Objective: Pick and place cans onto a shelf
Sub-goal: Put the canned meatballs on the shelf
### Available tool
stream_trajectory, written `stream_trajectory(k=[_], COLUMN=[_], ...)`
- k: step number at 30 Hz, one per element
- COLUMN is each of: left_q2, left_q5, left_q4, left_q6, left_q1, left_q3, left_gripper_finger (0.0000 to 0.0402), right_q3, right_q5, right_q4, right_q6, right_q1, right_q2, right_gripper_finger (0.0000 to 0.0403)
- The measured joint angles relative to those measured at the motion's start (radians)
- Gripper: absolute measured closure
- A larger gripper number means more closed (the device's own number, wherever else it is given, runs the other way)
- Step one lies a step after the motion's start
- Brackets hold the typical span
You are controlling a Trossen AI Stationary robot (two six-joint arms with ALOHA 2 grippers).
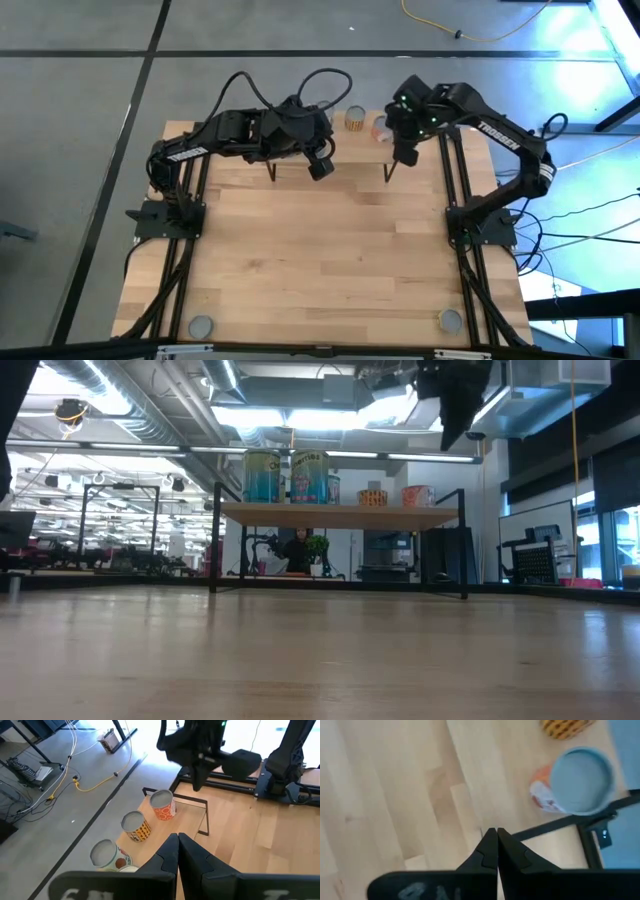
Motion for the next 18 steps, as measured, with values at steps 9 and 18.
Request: stream_trajectory(k=[9,18], left_q2=[0.000,0.000], left_q5=[0.000,0.000], left_q4=[-0.005,-0.005], left_q6=[0.000,0.000], left_q1=[0.004,0.008], left_q3=[0.000,0.000], left_gripper_finger=[0.0401,0.0401], right_q3=[-0.151,-0.256], right_q5=[0.016,0.040], right_q4=[0.206,0.327], right_q6=[-0.028,-0.033], right_q1=[-0.001,-0.034], right_q2=[0.004,0.006], right_gripper_finger=[0.0403,0.0403])
